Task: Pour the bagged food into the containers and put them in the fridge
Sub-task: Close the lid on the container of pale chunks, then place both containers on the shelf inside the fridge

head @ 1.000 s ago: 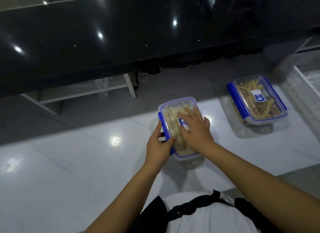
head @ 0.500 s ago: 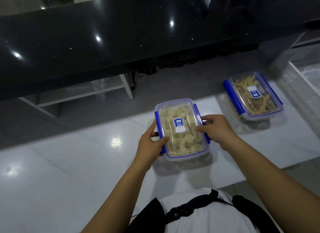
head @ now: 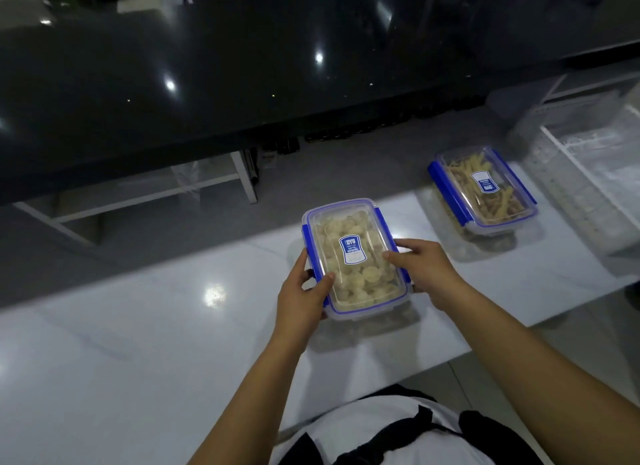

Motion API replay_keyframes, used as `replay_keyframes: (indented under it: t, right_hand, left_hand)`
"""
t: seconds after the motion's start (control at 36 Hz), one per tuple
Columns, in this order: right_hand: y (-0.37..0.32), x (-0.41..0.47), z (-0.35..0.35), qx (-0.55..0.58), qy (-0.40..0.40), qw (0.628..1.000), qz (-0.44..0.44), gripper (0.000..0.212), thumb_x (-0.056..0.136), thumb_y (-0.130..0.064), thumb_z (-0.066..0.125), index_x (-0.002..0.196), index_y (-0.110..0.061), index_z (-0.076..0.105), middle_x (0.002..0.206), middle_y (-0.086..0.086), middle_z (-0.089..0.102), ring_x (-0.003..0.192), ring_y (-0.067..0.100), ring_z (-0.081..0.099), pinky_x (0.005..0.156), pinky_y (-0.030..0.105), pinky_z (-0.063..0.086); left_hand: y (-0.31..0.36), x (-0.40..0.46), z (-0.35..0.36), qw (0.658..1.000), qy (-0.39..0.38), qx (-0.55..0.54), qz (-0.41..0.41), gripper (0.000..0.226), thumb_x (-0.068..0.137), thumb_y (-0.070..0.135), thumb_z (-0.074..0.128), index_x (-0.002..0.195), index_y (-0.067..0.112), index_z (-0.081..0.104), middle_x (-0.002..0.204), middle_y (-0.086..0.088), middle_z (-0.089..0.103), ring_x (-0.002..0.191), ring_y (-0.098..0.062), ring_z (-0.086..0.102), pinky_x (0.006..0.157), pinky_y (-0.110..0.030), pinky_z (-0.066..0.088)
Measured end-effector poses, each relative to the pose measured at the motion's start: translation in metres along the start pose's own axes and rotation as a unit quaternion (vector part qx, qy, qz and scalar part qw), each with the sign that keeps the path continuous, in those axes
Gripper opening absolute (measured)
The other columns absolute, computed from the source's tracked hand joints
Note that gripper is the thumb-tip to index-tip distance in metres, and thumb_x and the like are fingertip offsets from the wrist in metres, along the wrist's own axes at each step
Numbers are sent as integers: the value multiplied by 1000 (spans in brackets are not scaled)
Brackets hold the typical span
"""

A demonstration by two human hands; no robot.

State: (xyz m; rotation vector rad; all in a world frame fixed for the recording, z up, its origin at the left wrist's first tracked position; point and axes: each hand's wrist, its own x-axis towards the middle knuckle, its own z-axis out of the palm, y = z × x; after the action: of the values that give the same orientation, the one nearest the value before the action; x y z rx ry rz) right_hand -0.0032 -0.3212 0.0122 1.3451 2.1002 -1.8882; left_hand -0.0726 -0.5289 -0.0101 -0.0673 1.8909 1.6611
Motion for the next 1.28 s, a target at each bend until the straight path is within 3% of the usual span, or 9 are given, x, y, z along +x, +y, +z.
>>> replay_keyframes:
  t: [0.14,0.28,0.44,0.53,0.67,1.0,1.11,1.19,1.28]
  right_hand:
    - [23,-31,4,78,-19,995,64,22,87,-28,75,108,-28,68,85,-10,77,75,12,75,55,31,57]
    - [37,-60,8,148,-19,981,121,26,89,-26,71,114,-18,68,97,2,78,86,21,75,68,36,57]
    - [47,-119,-15,275,13,959,68,54,71,-29,77,123,-19,66,118,7,73,110,32,68,92,51,53]
    - [55,-152,-44,311,4,950,24,51,78,-18,71,128,-19,64,125,10,69,117,34,64,104,59,45]
    - [73,-198,-86,342,53,938,-18,51,83,-9,65,131,-23,60,124,8,70,113,30,67,88,47,58]
    - [165,-271,-216,421,160,892,-34,55,70,-21,74,124,-26,65,121,7,71,107,30,70,92,55,55]
    - [206,-297,-272,465,209,859,-43,61,64,-22,79,123,-31,66,117,8,72,104,33,71,81,50,60]
    - [238,-314,-310,474,250,842,-54,70,64,-25,81,130,-36,59,116,7,72,105,33,70,88,56,57]
    - [267,-327,-342,488,286,823,-51,68,66,-27,80,131,-32,59,117,7,72,107,31,70,91,57,55]
  left_hand:
    - [-18,-19,-3,998,-36,-41,-24,49,88,31,75,132,39,54,120,10,69,100,-15,72,79,-41,63]
    - [-21,-29,-9,994,-67,-71,-45,47,82,32,78,124,39,60,113,14,72,96,-11,73,70,-34,62]
    - [-4,-42,4,984,-166,-54,-23,56,69,43,81,120,50,58,111,23,69,95,-7,72,60,-28,60]
    - [9,-51,19,969,-242,-56,-17,63,72,39,82,128,48,56,116,21,70,100,-8,72,64,-31,61]
    - [26,-76,62,936,-350,-31,-6,64,79,33,82,135,45,53,124,14,68,109,-19,70,75,-42,62]
    - [-5,-152,216,885,-466,13,-22,67,80,28,85,138,41,54,136,-5,63,118,-35,65,91,-59,54]
    - [-25,-183,288,853,-519,29,-44,70,85,18,81,144,36,48,136,-9,63,120,-38,63,86,-53,57]
    - [-42,-205,341,850,-520,39,-74,78,72,22,90,139,38,53,131,-12,66,115,-38,66,81,-51,58]
    - [-56,-226,389,836,-540,73,-65,66,70,29,91,127,45,62,128,-11,68,112,-36,68,79,-46,60]
